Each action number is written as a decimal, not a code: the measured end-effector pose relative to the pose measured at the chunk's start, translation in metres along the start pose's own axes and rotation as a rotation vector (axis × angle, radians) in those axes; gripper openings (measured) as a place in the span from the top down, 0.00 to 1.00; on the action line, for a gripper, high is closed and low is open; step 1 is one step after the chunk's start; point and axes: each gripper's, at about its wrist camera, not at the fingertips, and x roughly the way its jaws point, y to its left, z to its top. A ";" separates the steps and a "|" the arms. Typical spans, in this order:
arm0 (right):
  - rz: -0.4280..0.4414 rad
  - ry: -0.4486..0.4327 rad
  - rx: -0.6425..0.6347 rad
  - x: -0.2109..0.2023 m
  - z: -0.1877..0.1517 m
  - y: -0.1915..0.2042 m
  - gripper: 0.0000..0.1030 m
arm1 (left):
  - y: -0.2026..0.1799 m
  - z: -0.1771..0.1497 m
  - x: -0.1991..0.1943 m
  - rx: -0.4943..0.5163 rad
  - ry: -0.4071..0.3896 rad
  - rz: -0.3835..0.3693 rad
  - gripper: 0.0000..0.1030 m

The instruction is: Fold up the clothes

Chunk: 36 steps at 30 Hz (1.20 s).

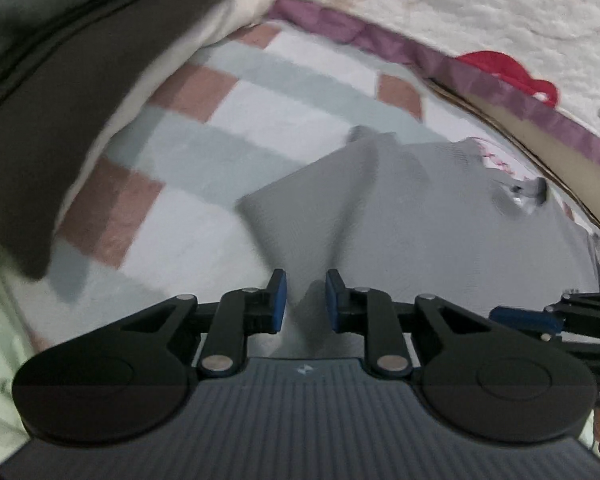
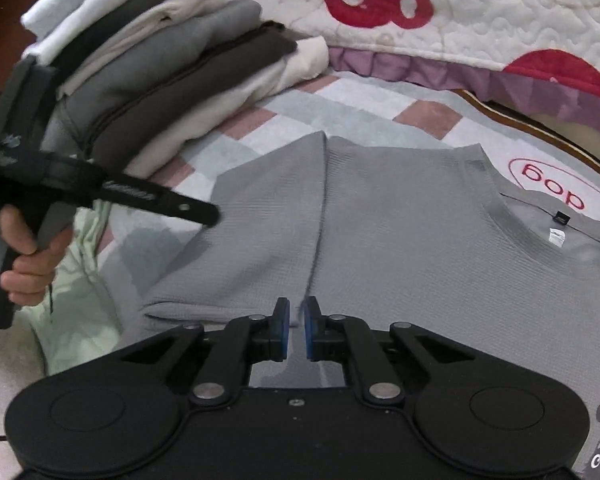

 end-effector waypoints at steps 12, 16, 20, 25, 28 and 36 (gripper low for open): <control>0.105 0.044 0.107 0.024 0.009 -0.014 0.66 | 0.019 0.009 0.013 -0.101 -0.014 -0.128 0.76; 0.112 0.063 0.112 0.033 0.004 -0.016 0.65 | 0.017 0.011 0.019 -0.075 -0.031 -0.105 0.75; 0.141 0.057 0.091 0.042 0.003 -0.010 0.62 | 0.005 0.014 0.021 0.042 -0.034 -0.011 0.72; 0.104 0.016 -0.072 0.023 0.011 0.021 0.92 | 0.005 0.016 0.014 0.034 -0.063 -0.019 0.71; 0.069 -0.057 -0.008 -0.019 0.002 0.027 0.92 | 0.002 0.015 0.004 0.039 -0.095 -0.028 0.63; -0.012 0.137 -0.041 -0.015 -0.051 0.045 0.90 | -0.001 0.011 -0.002 0.027 -0.109 -0.071 0.61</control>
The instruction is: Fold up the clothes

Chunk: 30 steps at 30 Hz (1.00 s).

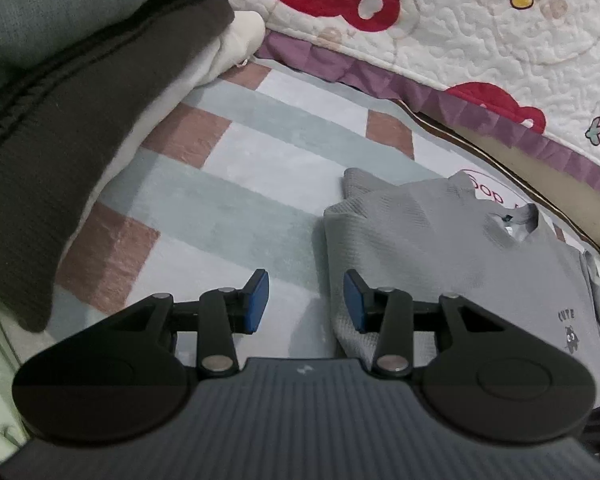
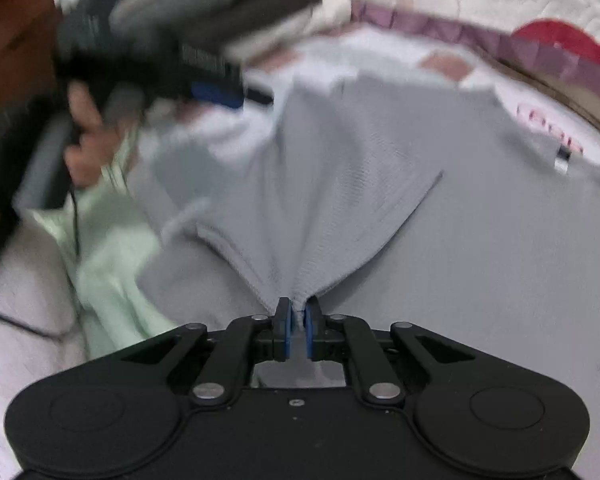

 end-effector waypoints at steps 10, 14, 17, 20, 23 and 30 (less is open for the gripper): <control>0.044 -0.195 0.261 -0.029 0.028 -0.069 0.58 | 0.006 0.000 0.014 -0.091 0.009 -0.130 0.61; 0.033 -0.207 0.404 -0.005 0.049 -0.103 0.58 | 0.008 0.002 0.026 -0.112 0.017 -0.142 0.61; 0.004 -0.182 0.353 0.022 0.061 -0.100 0.58 | 0.008 0.002 0.027 -0.102 0.013 -0.147 0.61; -0.015 -0.175 0.210 0.039 0.064 -0.084 0.98 | 0.008 0.002 0.021 -0.091 -0.013 -0.149 0.61; -0.070 -0.233 0.108 0.028 0.054 -0.064 0.98 | 0.011 0.002 0.014 -0.100 -0.037 -0.155 0.61; -0.315 -0.329 0.106 -0.039 0.016 -0.059 0.98 | 0.007 0.002 0.011 -0.108 -0.041 -0.205 0.61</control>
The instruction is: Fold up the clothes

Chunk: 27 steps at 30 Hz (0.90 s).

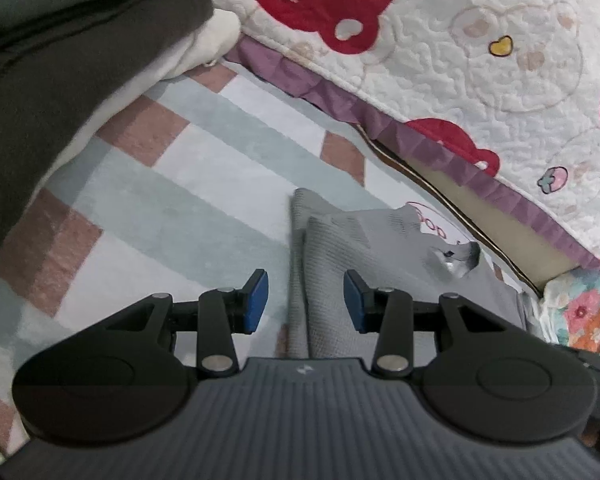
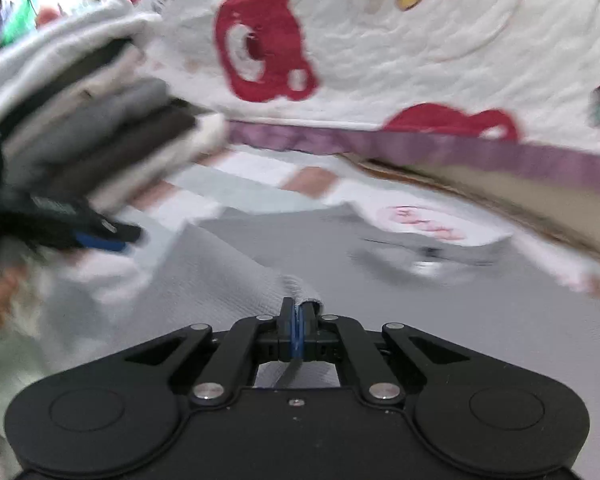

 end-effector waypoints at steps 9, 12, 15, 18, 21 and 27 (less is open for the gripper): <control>-0.082 0.050 -0.108 0.016 -0.029 0.014 0.98 | -0.021 -0.006 0.022 0.127 0.022 0.039 0.61; -0.081 0.074 -0.018 0.024 -0.023 0.001 0.97 | -0.032 -0.002 0.034 0.207 0.013 0.093 0.63; -0.097 0.051 -0.057 0.025 -0.026 0.002 0.97 | -0.048 0.001 0.050 0.331 0.014 0.173 0.64; -0.129 0.051 -0.209 0.024 -0.032 0.015 0.97 | -0.051 0.006 0.063 0.358 0.033 0.162 0.82; -0.199 0.050 -0.273 0.019 -0.032 0.022 0.89 | -0.049 0.011 0.072 0.364 0.054 0.144 0.93; 0.235 0.055 0.040 -0.020 -0.008 0.043 0.71 | -0.040 0.015 0.066 0.339 0.044 0.113 0.94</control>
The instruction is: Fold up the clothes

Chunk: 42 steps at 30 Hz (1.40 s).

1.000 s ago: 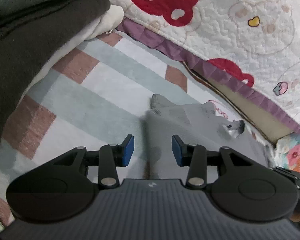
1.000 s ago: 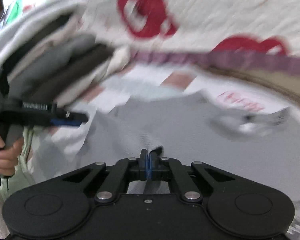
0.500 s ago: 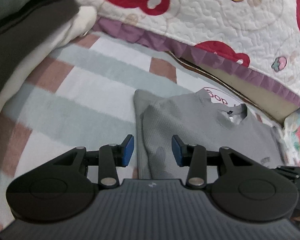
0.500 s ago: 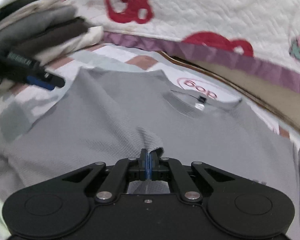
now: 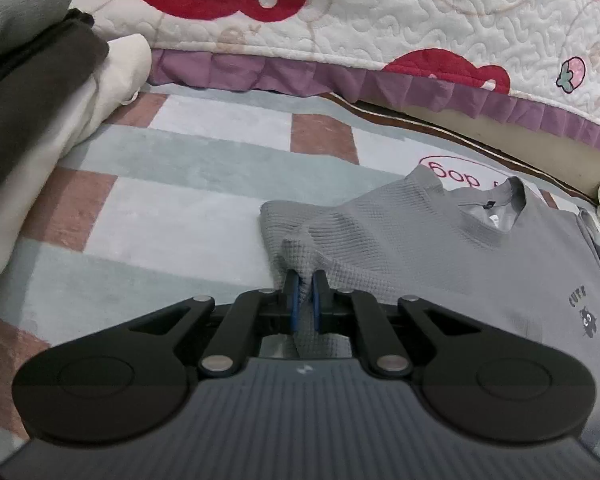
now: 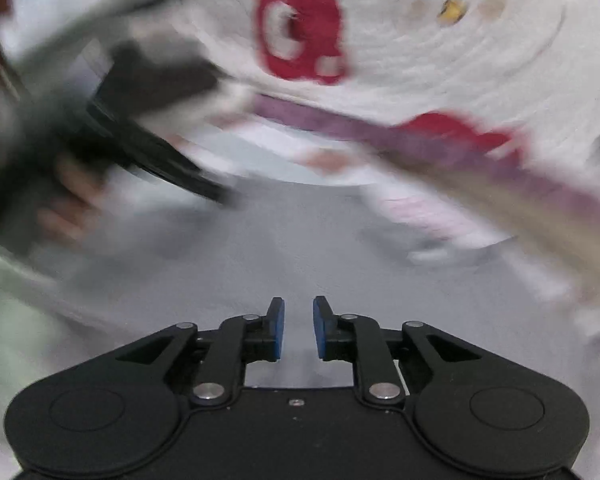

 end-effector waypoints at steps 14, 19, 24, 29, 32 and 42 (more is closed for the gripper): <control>0.173 0.214 0.158 0.068 -0.020 0.056 0.53 | 0.009 -0.003 0.002 -0.030 0.015 -0.012 0.94; 0.104 0.131 0.049 0.077 -0.027 0.081 0.45 | 0.012 -0.004 0.000 -0.041 -0.006 -0.013 0.94; 0.153 0.105 -0.074 0.064 -0.036 0.098 0.90 | 0.014 -0.004 -0.002 -0.066 -0.032 0.000 0.95; 0.221 0.139 -0.188 0.058 -0.045 0.110 0.96 | 0.009 -0.004 0.003 -0.043 -0.031 0.032 0.95; 0.322 0.204 -0.122 0.063 -0.049 0.107 0.98 | 0.008 -0.005 0.001 -0.042 -0.048 0.053 0.93; 0.408 0.130 0.020 0.043 -0.032 0.057 0.90 | -0.023 -0.011 -0.046 0.088 -0.169 -0.076 0.54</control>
